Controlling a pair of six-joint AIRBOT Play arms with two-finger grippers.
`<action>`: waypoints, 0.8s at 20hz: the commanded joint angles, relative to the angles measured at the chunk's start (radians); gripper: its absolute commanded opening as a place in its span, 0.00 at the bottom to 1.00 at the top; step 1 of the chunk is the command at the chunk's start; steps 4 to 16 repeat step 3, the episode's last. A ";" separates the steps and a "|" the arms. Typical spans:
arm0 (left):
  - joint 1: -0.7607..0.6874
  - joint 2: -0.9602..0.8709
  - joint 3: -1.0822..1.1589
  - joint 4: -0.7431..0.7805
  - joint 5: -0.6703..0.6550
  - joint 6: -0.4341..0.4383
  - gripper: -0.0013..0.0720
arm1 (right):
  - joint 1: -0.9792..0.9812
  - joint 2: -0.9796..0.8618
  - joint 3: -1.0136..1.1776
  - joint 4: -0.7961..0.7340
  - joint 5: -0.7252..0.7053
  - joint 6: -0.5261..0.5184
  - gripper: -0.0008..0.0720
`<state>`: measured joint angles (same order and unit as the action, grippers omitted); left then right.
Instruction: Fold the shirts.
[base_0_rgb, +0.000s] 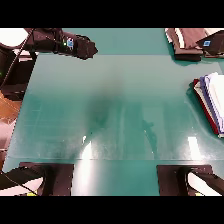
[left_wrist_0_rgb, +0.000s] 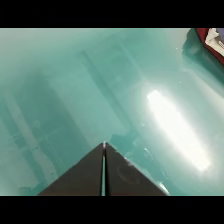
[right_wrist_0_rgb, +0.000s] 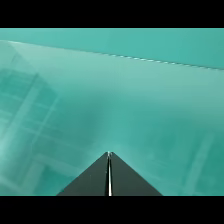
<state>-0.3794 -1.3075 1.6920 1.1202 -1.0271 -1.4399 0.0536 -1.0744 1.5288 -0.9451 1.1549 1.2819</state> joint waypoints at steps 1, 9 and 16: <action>0.000 0.000 0.000 0.000 0.000 0.000 0.05 | 0.028 -0.001 0.001 0.002 -0.010 0.000 0.04; 0.000 0.000 0.000 0.000 0.001 0.000 0.05 | 0.026 -0.001 0.001 0.002 -0.010 0.000 0.04; 0.000 0.000 0.000 0.000 0.001 0.000 0.05 | 0.026 -0.001 0.001 0.002 -0.010 0.000 0.04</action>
